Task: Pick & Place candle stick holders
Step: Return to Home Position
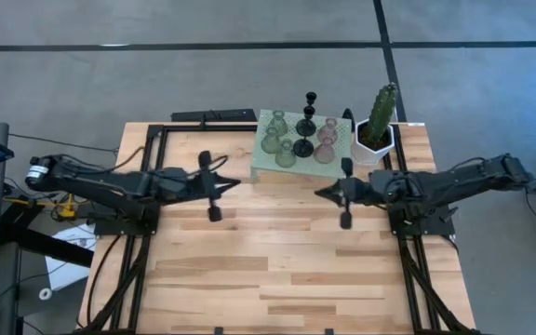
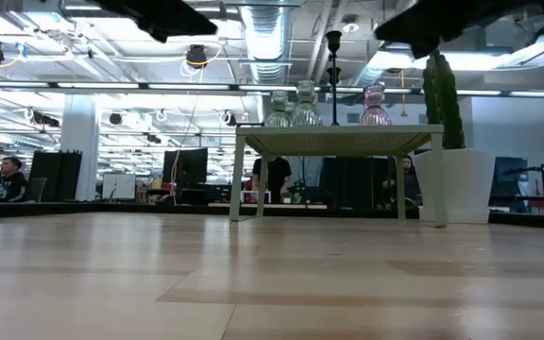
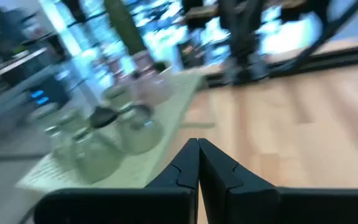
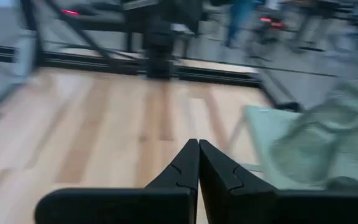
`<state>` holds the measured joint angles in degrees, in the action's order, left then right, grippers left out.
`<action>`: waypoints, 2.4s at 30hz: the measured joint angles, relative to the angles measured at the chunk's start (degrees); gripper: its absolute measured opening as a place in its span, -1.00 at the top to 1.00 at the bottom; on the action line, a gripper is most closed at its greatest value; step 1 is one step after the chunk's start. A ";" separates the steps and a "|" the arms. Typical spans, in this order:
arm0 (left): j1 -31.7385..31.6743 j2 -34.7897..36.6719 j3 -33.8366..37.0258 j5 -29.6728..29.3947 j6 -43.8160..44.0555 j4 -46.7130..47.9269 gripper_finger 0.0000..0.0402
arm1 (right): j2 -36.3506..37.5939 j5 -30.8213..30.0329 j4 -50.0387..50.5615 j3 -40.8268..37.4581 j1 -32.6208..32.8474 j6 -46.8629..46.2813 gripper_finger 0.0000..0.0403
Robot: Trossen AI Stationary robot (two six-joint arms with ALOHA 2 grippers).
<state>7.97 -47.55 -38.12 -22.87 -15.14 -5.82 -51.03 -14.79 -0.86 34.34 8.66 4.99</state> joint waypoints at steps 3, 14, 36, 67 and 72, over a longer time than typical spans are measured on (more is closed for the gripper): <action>0.02 6.31 4.69 6.15 0.16 -1.95 0.98 | 4.41 5.42 -0.29 -3.12 -0.18 0.02 1.00; 0.02 21.64 16.30 9.65 2.16 -8.46 0.99 | 18.72 12.86 0.04 -8.38 -3.10 -0.03 1.00; 0.02 22.40 17.45 9.65 2.59 -10.13 0.98 | 42.90 5.92 14.40 -8.38 -3.85 -3.59 1.00; 0.02 22.38 17.40 9.46 2.57 -11.00 0.97 | 50.82 15.89 -1.88 -32.34 -3.82 -6.74 1.00; 0.02 22.38 17.39 9.46 2.25 -11.00 0.97 | 50.85 17.97 -3.44 -33.89 -3.82 -6.59 1.00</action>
<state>7.99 -25.17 -20.73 -13.41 -12.90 -16.82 -0.19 3.18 -4.30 0.45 4.84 -1.60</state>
